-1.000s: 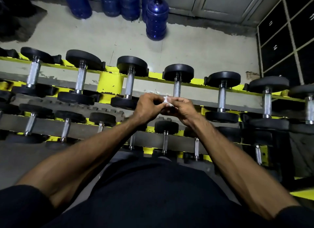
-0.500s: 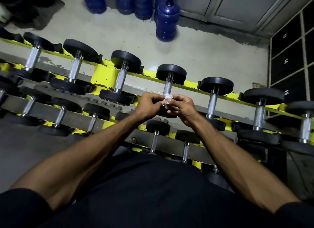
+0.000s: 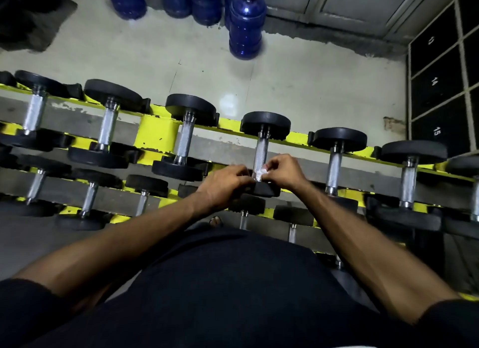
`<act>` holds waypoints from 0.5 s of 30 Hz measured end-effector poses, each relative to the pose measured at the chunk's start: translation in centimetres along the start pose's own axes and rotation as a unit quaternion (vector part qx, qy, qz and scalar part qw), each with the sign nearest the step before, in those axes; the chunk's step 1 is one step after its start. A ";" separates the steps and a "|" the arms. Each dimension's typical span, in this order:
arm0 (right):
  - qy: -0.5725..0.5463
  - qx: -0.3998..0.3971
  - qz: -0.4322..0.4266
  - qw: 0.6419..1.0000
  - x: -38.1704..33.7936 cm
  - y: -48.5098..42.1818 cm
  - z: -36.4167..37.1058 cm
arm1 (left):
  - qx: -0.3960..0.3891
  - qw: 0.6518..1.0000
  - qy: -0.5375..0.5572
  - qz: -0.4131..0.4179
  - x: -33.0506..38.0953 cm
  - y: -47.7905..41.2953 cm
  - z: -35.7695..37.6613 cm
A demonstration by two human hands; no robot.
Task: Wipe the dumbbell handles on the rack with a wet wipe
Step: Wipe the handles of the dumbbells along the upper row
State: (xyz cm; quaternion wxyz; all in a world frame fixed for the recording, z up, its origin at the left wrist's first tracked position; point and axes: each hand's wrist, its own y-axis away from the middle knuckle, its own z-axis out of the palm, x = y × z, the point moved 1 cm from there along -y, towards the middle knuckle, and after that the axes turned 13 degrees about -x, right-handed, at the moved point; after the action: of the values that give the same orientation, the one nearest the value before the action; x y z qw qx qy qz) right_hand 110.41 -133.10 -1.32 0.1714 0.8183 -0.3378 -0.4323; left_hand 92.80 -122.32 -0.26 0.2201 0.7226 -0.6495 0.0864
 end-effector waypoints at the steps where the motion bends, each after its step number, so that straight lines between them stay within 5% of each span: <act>1: 0.010 -0.001 -0.015 1.000 -0.4 -0.2 0.0 | 0.010 1.000 -0.012 0.016 -0.3 0.1 0.1; 8: 0.292 -0.079 -0.119 0.946 -4.9 -0.8 0.4 | 0.005 0.999 -0.031 0.042 -0.9 1.1 0.7; 13: 0.536 -0.234 -0.073 0.808 -9.3 -2.8 0.6 | 0.046 0.997 -0.049 0.022 -0.1 1.3 1.1; 15: 0.558 -0.251 -0.074 0.787 -9.9 -3.3 0.5 | 0.052 0.997 -0.046 0.014 0.1 1.3 1.4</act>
State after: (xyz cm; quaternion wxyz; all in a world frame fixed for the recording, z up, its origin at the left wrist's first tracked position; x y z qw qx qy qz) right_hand 107.45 -123.82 2.34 0.4973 0.8674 -0.0011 0.0187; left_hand 91.27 -123.05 -1.19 0.1508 0.7272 -0.6637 0.0897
